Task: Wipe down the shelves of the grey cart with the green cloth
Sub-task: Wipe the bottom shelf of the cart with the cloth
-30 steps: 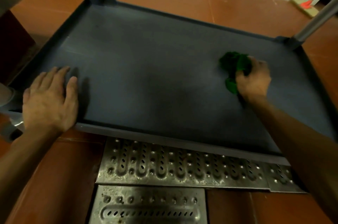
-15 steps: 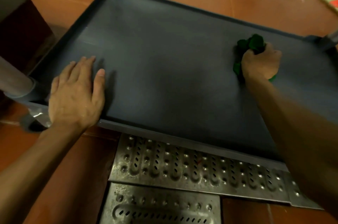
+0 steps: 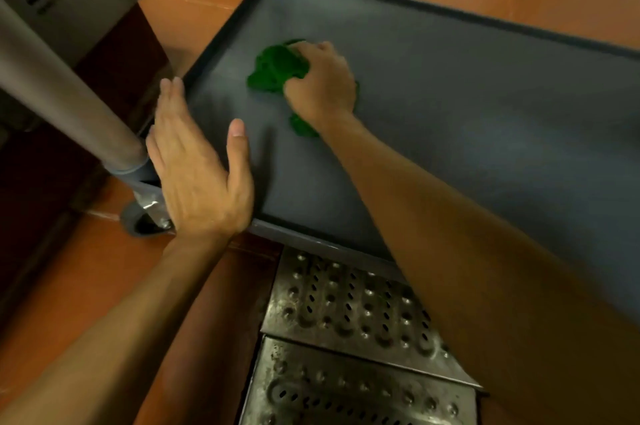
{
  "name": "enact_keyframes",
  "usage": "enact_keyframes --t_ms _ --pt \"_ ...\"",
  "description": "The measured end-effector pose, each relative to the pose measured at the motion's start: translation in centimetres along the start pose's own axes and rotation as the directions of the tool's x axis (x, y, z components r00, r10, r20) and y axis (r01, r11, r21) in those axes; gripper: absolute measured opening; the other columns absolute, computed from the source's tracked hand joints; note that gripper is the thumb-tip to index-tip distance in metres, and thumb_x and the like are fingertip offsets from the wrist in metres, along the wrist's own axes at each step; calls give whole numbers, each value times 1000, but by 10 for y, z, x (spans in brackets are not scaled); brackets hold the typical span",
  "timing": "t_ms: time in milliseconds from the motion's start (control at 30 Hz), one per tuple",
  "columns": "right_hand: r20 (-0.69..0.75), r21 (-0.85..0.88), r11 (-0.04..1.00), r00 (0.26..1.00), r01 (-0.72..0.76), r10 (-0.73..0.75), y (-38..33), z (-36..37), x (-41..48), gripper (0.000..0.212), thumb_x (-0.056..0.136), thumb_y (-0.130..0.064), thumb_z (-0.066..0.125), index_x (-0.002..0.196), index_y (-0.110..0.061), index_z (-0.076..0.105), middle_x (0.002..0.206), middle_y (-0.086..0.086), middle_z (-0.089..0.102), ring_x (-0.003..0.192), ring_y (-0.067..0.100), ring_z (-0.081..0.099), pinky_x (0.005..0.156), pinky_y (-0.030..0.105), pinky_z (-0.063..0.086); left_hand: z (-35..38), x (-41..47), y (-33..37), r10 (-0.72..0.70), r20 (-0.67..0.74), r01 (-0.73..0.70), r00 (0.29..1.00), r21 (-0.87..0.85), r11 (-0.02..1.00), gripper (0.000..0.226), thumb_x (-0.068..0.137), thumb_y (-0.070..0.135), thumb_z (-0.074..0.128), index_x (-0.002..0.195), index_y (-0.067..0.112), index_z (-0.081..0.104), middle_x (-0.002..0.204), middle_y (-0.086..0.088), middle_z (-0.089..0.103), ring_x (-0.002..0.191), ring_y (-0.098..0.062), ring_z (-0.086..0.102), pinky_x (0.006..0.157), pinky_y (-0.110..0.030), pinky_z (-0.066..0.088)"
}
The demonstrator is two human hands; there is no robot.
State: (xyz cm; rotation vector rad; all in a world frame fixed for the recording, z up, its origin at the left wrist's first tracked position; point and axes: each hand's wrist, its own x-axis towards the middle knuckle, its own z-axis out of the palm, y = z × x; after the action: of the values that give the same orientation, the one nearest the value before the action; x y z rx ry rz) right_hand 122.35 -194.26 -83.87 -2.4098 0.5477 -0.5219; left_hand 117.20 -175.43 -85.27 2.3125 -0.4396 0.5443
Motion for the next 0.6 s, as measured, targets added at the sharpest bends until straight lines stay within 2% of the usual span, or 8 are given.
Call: enact_keyframes --t_ms 133,267,367,467,533,600 --pt "131 127 979 976 157 -173 -33 18 -25 42 76 -23 63 116 -32 70 116 -2 65 107 26 61 91 39 50 -1 0 -1 -10 -27 9 1000 -29 1000 70 105 47 31 158 1 20 164 -19 25 153 -30 24 122 -54 21" --pt "254 228 946 924 230 -286 -31 2 -62 37 74 -16 65 108 -30 73 107 -5 67 101 20 62 91 38 48 -4 1 -1 -8 31 10 999 -50 999 65 105 46 28 155 5 32 161 -16 36 150 -28 32 122 -46 26" --pt "303 245 940 903 237 -306 -15 -21 -90 36 72 -13 70 106 -25 74 106 -4 66 97 19 61 87 39 49 -5 2 0 26 103 -23 994 -34 999 61 106 45 23 147 7 47 150 -16 50 142 -31 43 118 -46 32" --pt "348 252 942 888 221 -301 10 -53 -118 43 72 -10 71 115 -14 71 113 0 65 104 20 60 94 40 47 -6 2 0 107 106 -105 989 -24 994 56 108 36 23 133 2 60 135 -21 62 130 -36 53 115 -47 36" --pt "344 259 936 884 236 -318 28 -78 -137 43 74 -8 72 116 -12 72 115 5 66 107 21 61 97 40 47 -6 1 1 120 127 -124 985 27 992 54 109 35 24 128 0 61 128 -25 64 123 -39 56 112 -49 38" --pt "304 261 932 896 250 -325 51 -103 -155 35 78 -10 77 113 -10 73 113 8 68 106 23 63 96 45 50 -6 4 -1 73 186 -90 980 81 993 56 109 40 24 132 1 56 127 -28 60 123 -42 54 109 -52 39"
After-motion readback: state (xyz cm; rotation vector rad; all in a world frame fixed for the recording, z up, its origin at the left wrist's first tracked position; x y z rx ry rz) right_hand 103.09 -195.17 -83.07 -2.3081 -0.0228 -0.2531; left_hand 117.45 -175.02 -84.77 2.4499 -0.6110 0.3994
